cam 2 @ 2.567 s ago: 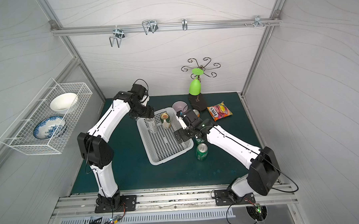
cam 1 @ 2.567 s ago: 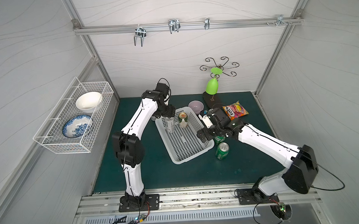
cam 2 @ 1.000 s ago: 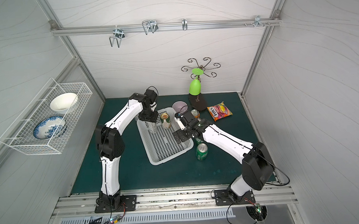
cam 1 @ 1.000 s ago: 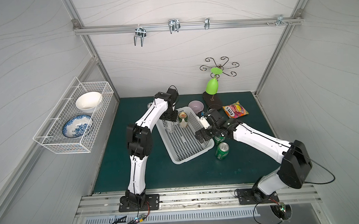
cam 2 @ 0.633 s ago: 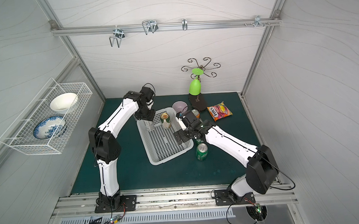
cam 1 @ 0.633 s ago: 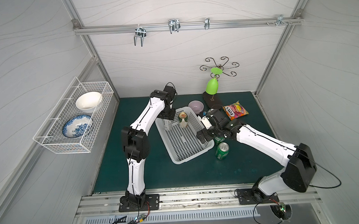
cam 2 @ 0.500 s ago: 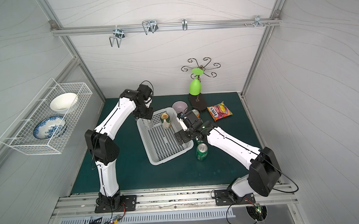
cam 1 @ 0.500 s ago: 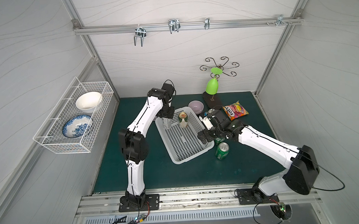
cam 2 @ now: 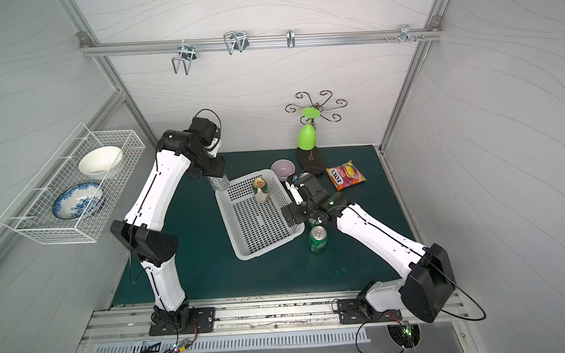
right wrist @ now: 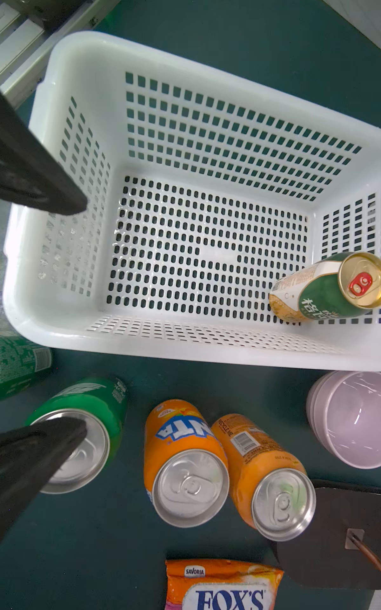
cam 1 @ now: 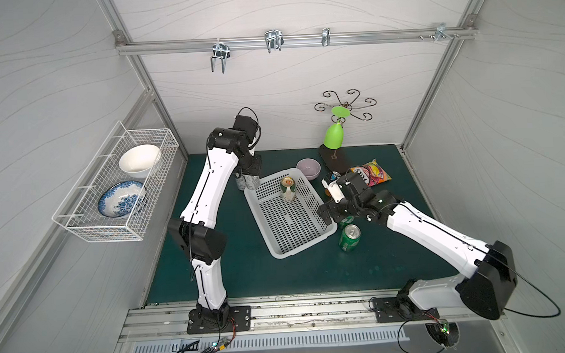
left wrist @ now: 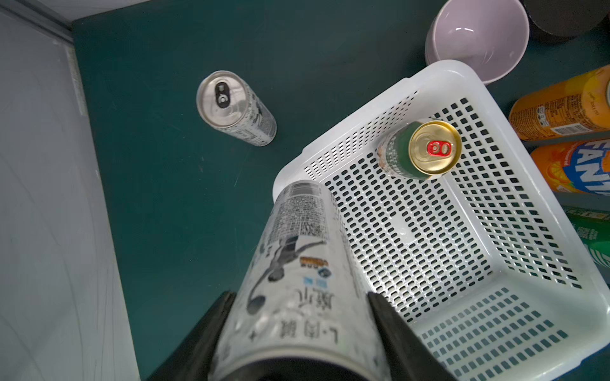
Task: Take out the drinks from the basket
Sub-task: Place the drink at the center of the board.
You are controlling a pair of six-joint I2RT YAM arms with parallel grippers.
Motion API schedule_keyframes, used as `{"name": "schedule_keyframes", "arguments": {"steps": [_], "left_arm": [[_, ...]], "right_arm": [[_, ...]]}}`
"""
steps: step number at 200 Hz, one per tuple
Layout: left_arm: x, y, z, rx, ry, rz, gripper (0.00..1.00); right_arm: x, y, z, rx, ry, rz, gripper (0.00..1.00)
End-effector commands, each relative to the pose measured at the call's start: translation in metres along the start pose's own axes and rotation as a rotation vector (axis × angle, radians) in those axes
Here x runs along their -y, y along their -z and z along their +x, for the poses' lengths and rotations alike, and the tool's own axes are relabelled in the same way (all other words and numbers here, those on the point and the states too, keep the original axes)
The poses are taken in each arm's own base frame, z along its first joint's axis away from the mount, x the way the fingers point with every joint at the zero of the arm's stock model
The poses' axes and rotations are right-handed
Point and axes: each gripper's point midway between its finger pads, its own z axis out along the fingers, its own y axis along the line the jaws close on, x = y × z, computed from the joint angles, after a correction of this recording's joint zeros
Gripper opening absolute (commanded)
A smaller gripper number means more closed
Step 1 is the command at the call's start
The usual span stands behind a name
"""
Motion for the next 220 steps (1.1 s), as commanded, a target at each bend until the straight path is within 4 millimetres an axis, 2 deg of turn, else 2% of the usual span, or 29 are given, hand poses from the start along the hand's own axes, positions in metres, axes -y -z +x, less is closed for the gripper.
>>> {"name": "schedule_keyframes", "arguments": {"steps": [1,47,86,117,220], "left_arm": [[-0.026,0.049,-0.011,0.145,0.046,-0.026,0.47],[-0.064,0.074,-0.003,0.201,0.117,-0.067,0.48],[-0.089,0.066,0.005,0.179,0.167,-0.092,0.48],[-0.098,0.044,0.008,0.155,0.206,-0.078,0.48],[-0.099,-0.049,0.002,0.055,0.265,-0.063,0.46]], "right_arm": [[0.004,0.007,0.006,-0.009,0.005,0.014,0.99],[0.006,0.017,0.008,0.003,-0.004,0.026,0.99],[0.007,0.018,0.008,0.003,-0.003,0.031,0.99],[0.007,0.019,0.008,0.005,-0.006,0.027,0.99],[0.009,0.029,0.013,0.013,-0.008,0.033,0.99]]}}
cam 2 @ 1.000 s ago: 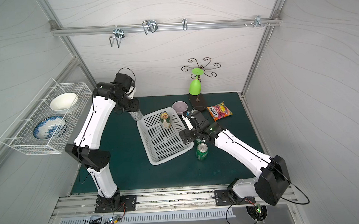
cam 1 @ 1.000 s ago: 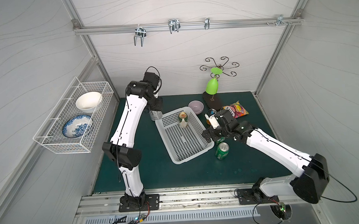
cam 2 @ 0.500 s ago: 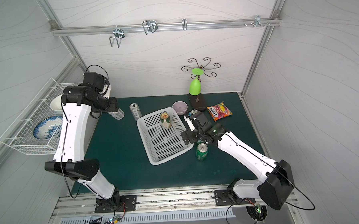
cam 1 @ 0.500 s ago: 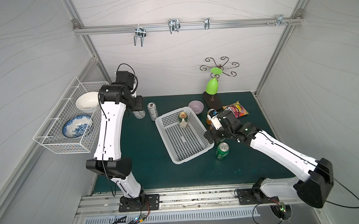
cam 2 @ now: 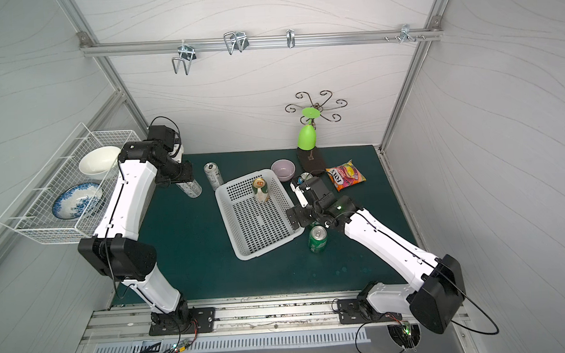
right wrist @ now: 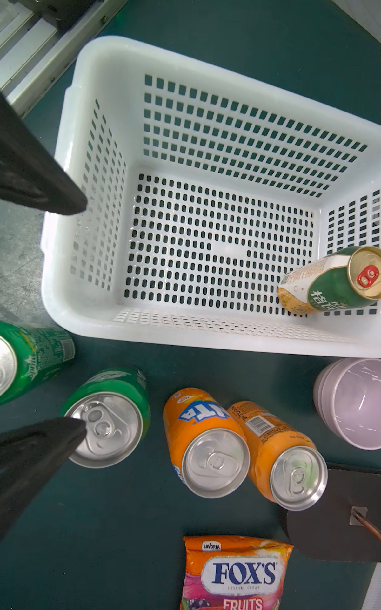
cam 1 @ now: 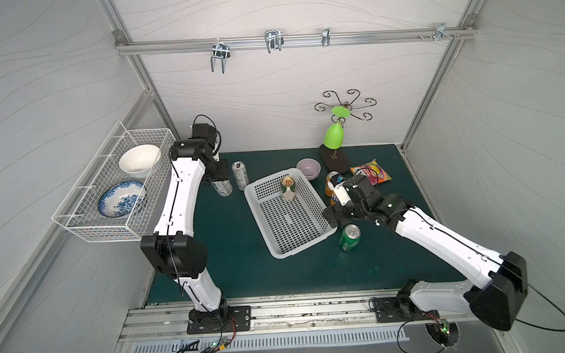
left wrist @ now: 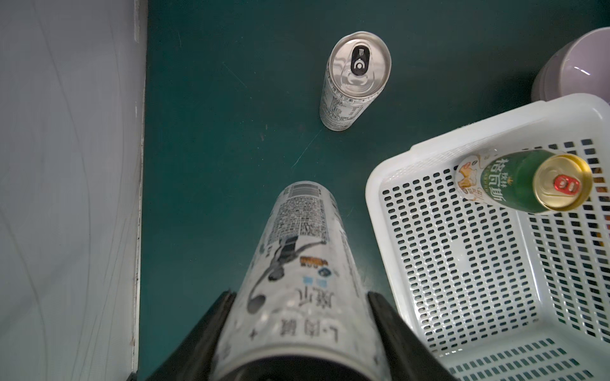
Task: Take out the drinks from the basket
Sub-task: Place the drink at the center of the board.
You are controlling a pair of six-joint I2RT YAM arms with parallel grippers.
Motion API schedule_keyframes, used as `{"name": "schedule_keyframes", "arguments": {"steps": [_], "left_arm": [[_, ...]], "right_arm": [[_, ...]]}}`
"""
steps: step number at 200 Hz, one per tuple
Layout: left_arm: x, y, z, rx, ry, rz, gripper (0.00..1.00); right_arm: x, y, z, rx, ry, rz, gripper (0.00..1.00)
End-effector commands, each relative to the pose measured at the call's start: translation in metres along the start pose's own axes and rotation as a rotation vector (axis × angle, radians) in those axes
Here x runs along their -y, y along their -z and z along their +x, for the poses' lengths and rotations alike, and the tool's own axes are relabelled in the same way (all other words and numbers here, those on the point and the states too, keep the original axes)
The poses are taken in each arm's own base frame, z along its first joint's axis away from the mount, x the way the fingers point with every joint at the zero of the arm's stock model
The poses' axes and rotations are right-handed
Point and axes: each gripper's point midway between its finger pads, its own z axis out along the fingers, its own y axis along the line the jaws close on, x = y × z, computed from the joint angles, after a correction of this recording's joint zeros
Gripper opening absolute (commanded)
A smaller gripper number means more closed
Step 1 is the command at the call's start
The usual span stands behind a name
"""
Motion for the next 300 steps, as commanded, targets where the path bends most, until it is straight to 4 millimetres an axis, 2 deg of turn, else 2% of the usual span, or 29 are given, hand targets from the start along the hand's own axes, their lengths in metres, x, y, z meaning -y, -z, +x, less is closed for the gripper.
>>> {"name": "schedule_keyframes", "arguments": {"steps": [1,54,154,200,300], "left_arm": [[0.001,-0.011,-0.03,0.093,0.031,0.006,0.46],[0.005,-0.055,-0.03,0.021,0.034,0.004,0.45],[0.011,-0.113,-0.028,-0.08,0.041,0.022,0.45],[0.012,-0.122,-0.027,-0.1,0.043,0.023,0.46],[0.012,-0.131,-0.021,-0.134,0.036,0.019,0.6]], "right_arm": [[0.004,0.009,0.003,0.006,-0.008,0.014,0.99],[0.005,0.014,0.008,0.006,-0.013,0.017,0.99],[0.008,0.025,0.014,0.01,-0.027,0.026,0.99],[0.009,0.024,0.014,0.008,-0.028,0.029,0.99],[0.008,0.023,0.013,0.01,-0.028,0.026,0.99]]}}
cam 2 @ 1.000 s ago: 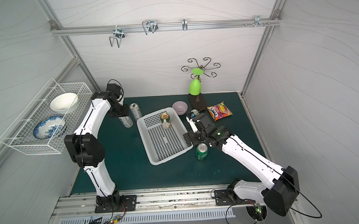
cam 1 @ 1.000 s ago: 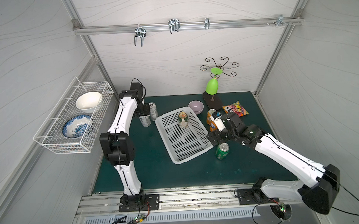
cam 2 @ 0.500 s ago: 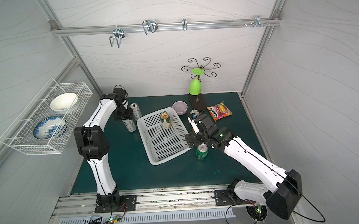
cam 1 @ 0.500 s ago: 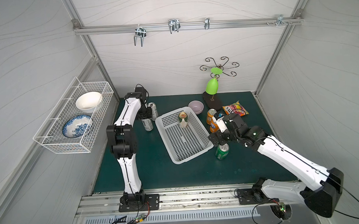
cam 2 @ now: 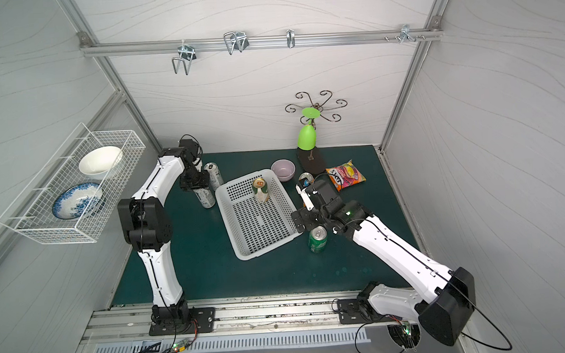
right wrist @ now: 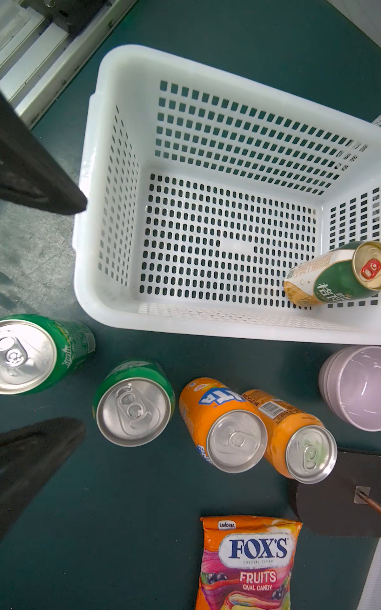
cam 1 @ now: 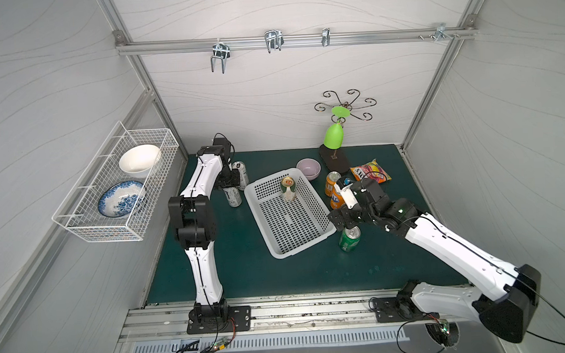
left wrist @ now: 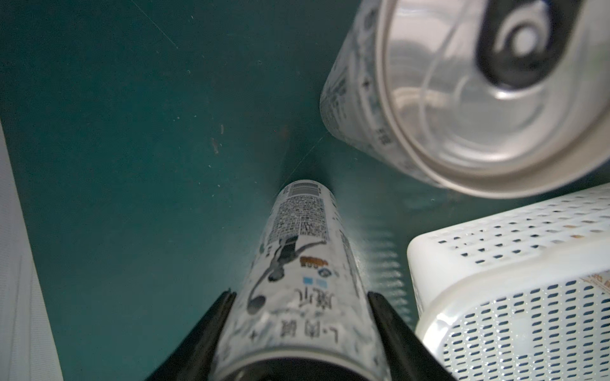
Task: Take out the drinks from the basket
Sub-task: Place the drink at the center of the board.
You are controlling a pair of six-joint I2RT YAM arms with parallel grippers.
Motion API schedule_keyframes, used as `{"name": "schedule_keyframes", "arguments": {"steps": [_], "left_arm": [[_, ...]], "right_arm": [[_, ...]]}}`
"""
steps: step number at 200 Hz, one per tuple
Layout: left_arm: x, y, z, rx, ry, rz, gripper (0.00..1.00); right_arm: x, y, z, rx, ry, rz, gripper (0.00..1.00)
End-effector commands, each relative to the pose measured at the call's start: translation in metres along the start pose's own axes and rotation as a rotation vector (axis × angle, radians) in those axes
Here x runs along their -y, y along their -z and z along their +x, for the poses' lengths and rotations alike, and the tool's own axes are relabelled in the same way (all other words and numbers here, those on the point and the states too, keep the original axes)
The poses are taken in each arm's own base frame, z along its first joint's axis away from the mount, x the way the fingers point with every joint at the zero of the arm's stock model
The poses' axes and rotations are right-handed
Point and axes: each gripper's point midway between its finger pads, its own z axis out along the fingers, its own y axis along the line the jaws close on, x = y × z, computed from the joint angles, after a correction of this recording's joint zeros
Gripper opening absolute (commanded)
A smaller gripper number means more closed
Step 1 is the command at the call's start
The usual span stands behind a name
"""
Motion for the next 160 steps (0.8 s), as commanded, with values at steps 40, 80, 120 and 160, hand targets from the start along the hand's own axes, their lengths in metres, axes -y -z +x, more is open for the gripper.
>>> {"name": "schedule_keyframes", "arguments": {"steps": [40,80,120,160], "left_arm": [[0.0,0.011,-0.02,0.064,0.009,0.016,0.67],[0.0,0.013,-0.023,0.071,0.005,0.015,0.78],[0.002,0.019,-0.024,0.075,0.009,0.028,0.9],[0.002,0.031,-0.026,0.1,0.017,0.034,0.98]], "right_arm": [[0.004,0.005,0.002,0.003,-0.013,0.014,0.99],[0.007,0.005,-0.005,0.012,-0.01,0.022,0.99],[0.008,0.005,-0.01,0.019,-0.01,0.023,0.99],[0.01,0.004,-0.007,0.01,-0.015,0.029,0.99]]}}
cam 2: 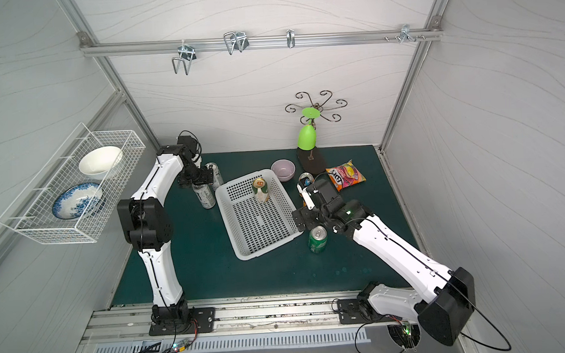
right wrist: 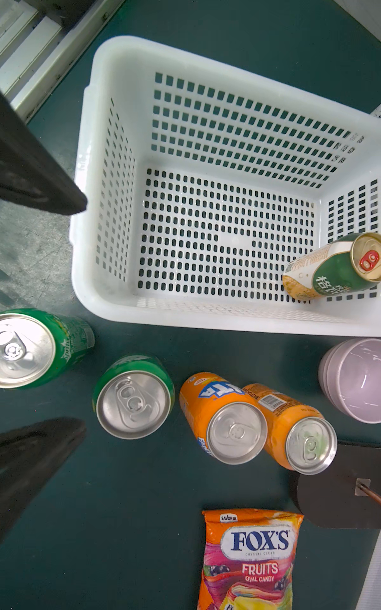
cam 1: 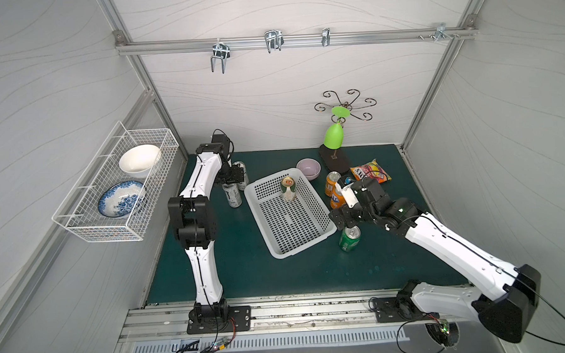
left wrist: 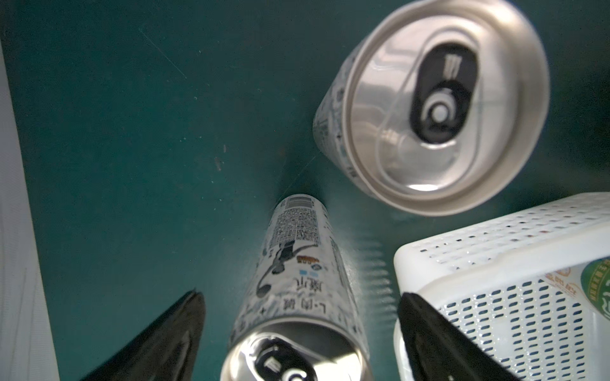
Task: Take out the drinks from the basket
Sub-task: Place the drink at the center of the board, then pick up the drink from the basket.
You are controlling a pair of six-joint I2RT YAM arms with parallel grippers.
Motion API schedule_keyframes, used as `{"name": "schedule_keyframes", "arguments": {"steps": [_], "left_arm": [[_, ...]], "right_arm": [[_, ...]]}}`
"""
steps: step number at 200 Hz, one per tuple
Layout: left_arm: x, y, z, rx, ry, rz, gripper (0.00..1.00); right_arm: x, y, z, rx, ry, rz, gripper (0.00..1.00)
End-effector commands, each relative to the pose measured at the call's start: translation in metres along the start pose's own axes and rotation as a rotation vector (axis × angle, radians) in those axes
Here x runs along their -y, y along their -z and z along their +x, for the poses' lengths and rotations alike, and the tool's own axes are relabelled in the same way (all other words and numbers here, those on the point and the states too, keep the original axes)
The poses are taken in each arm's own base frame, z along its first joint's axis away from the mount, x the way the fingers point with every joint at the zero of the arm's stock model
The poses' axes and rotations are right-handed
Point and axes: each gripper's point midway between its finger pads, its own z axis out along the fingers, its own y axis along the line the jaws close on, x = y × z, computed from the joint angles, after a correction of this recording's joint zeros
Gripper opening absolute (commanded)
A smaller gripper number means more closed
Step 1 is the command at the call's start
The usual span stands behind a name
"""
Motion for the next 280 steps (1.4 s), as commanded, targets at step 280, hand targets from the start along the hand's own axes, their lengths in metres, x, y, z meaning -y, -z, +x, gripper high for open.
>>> {"name": "schedule_keyframes", "arguments": {"steps": [280], "left_arm": [[0.11,0.186,0.053,0.373,-0.138,0.399,0.98]], "right_arm": [[0.004,0.005,-0.006,0.002,-0.037,-0.002,0.99]]}}
